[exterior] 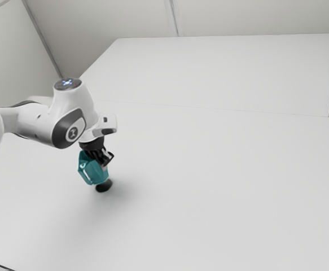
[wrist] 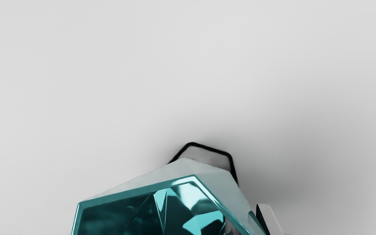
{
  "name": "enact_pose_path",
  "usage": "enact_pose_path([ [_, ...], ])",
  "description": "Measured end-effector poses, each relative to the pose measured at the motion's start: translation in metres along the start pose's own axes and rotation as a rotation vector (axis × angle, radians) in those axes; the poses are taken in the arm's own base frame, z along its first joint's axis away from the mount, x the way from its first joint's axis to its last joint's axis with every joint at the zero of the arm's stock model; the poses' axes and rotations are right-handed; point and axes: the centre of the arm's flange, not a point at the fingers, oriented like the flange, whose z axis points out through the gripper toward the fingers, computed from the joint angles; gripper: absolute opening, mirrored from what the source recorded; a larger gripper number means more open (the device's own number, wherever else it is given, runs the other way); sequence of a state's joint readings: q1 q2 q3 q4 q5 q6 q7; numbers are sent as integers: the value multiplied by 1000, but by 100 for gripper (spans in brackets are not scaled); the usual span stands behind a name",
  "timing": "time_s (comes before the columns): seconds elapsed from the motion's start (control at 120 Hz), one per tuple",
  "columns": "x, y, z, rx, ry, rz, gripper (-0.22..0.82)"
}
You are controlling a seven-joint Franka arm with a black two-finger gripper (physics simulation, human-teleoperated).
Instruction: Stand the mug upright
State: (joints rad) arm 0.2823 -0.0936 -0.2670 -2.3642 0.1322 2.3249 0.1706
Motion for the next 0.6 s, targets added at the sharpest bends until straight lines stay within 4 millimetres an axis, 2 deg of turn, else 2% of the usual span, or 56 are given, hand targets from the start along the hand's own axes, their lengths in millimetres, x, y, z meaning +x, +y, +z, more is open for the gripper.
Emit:
enact_pose_path([
  [0.208, 4, 4, 16, 7, -12, -49, -15],
  [0.408, 6, 6, 20, 9, -5, -96, -13],
  [0.492, 8, 9, 19, 8, 3, -108, -3],
  [0.6, 10, 15, 15, 9, 17, -114, 20],
])
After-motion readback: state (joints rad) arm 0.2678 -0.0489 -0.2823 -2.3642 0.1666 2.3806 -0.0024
